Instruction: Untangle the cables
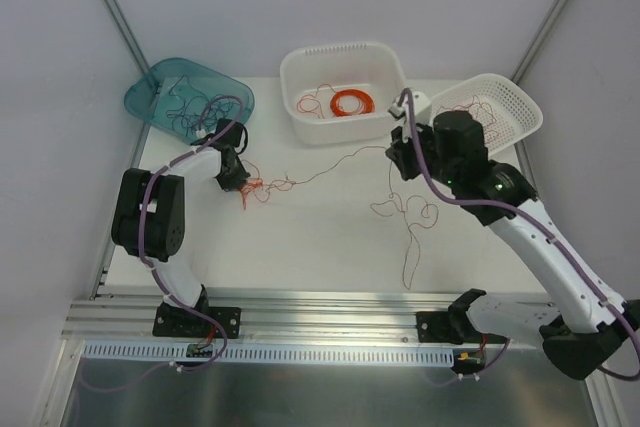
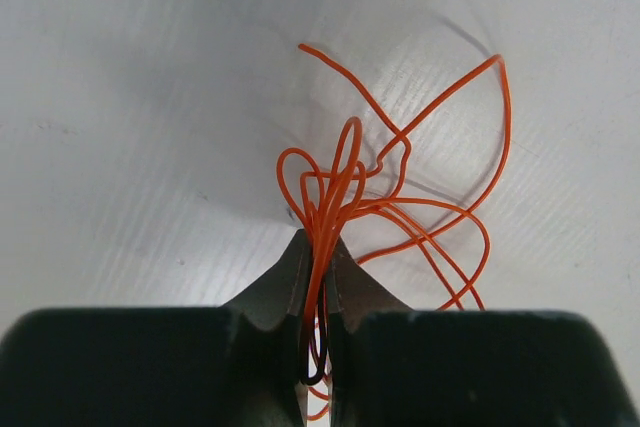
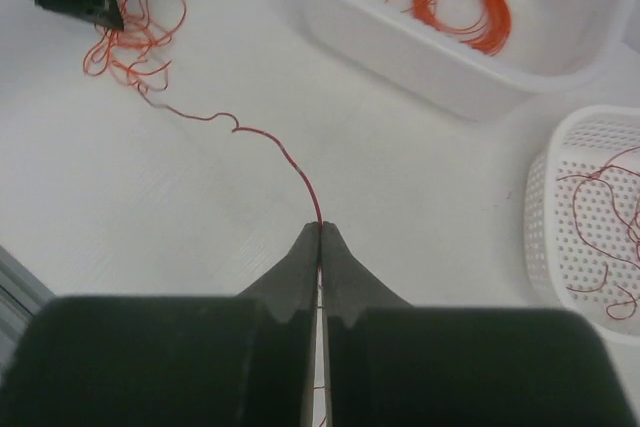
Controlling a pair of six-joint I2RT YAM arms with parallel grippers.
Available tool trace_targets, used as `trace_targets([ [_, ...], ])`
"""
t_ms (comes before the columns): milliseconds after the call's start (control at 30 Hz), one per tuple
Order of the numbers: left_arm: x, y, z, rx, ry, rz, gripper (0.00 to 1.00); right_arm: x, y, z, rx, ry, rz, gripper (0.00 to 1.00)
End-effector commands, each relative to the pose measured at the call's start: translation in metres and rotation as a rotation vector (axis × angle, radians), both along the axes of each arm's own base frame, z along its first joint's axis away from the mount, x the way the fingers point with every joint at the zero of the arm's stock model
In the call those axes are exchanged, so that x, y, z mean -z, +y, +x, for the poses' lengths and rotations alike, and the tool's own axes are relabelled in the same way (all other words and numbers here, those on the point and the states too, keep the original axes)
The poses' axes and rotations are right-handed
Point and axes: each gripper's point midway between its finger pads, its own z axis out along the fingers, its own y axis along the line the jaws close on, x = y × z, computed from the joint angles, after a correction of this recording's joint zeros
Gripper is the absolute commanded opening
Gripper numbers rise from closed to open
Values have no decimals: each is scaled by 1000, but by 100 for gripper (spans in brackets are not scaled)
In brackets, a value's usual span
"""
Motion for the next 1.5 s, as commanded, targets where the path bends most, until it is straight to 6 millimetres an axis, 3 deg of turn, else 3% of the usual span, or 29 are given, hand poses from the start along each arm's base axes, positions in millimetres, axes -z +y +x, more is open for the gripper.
trace_targets([
  [0, -5, 15, 4, -2, 4, 56, 0, -39, -18, -6, 25, -33, 123, 1],
  [133, -6, 19, 2, 5, 6, 76, 0, -33, -39, 1, 78, 17, 194, 1],
  [267, -4, 32, -5, -6, 26, 92, 0, -47, -47, -4, 87, 17, 357, 1],
  [400, -14, 54, -5, -55, 17, 64, 0, -66, -58, -6, 91, 1, 453, 1],
  [567, -42, 90, 0, -106, -39, 115, 0, -59, -72, -3, 128, 35, 463, 1],
  [667, -42, 118, -11, -185, -22, 114, 0, -70, -79, -8, 130, 4, 517, 1],
  [767, -42, 122, -16, -210, -22, 54, 0, -66, -88, -5, 158, 12, 484, 1],
  [900, -50, 99, -16, -171, -53, -56, 0, -30, -89, 4, 201, 107, 471, 1],
  [1000, -57, 73, -17, -99, -74, -135, 0, 19, -99, 13, 321, 223, 447, 1],
  [1033, -58, 64, -19, -71, -72, -154, 0, 43, -103, 13, 369, 272, 429, 1],
  [1100, -64, 40, -21, 9, -87, -184, 0, 65, -110, 15, 439, 314, 421, 1],
  [1267, -72, -7, -37, 153, -96, -222, 0, 140, -133, -1, 654, 501, 335, 1],
  [1333, -71, -29, -45, 221, -88, -243, 0, 161, -142, -5, 739, 554, 305, 1],
  [1467, -65, -54, -54, 292, -67, -288, 0, 203, -150, -19, 836, 681, 237, 3],
])
